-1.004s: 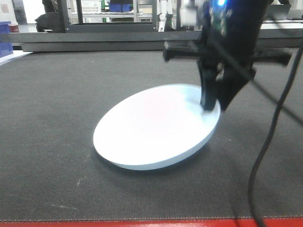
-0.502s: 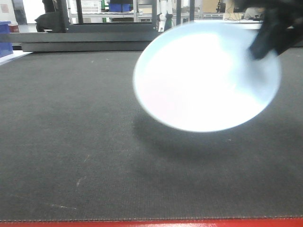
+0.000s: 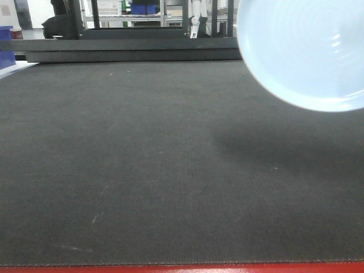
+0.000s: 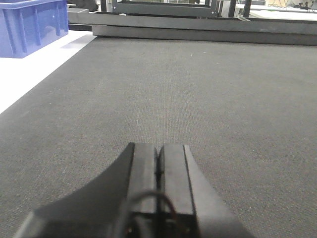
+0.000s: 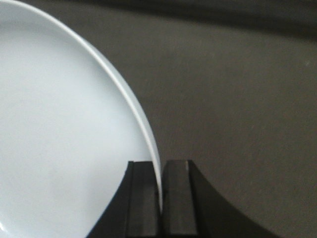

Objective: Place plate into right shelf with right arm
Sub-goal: 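Lift the white plate up off the table with the right gripper, then hold the plate in the right gripper and back away from the table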

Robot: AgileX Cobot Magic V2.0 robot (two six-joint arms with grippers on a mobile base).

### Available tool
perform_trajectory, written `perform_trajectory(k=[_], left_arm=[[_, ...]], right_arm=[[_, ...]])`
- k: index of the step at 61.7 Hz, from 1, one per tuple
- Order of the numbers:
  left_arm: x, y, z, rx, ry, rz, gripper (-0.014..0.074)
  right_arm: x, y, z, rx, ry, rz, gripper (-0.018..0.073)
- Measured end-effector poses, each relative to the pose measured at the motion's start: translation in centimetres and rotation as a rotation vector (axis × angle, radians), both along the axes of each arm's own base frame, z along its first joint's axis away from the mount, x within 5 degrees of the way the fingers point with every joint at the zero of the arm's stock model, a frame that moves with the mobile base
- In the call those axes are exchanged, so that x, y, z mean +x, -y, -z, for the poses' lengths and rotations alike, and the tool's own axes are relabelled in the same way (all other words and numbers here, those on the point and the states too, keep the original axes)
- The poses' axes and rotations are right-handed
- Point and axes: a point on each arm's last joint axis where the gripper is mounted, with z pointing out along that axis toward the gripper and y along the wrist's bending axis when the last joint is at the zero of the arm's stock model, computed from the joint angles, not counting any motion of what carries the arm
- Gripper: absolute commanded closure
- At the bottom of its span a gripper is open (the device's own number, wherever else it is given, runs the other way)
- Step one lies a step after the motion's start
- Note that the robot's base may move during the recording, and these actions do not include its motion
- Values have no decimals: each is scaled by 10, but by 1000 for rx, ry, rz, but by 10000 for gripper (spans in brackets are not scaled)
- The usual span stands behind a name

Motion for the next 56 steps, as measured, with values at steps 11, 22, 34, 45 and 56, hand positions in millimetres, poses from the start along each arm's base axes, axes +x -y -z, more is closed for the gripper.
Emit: perform_trajectory(k=[11, 22, 34, 45, 56], left_arm=[[0, 0, 0, 0, 0, 0, 724], [0, 0, 0, 0, 0, 0, 724], [0, 0, 0, 0, 0, 0, 724], [0, 0, 0, 0, 0, 0, 724], [0, 0, 0, 0, 0, 0, 724]], right_arm=[[-35, 6, 8, 15, 115, 5, 505], [-64, 10, 13, 29, 219, 8, 505], [-89, 13, 5, 47, 342, 6, 505], [-95, 14, 2, 52, 378, 6, 505], [-95, 14, 2, 52, 376, 6, 505]])
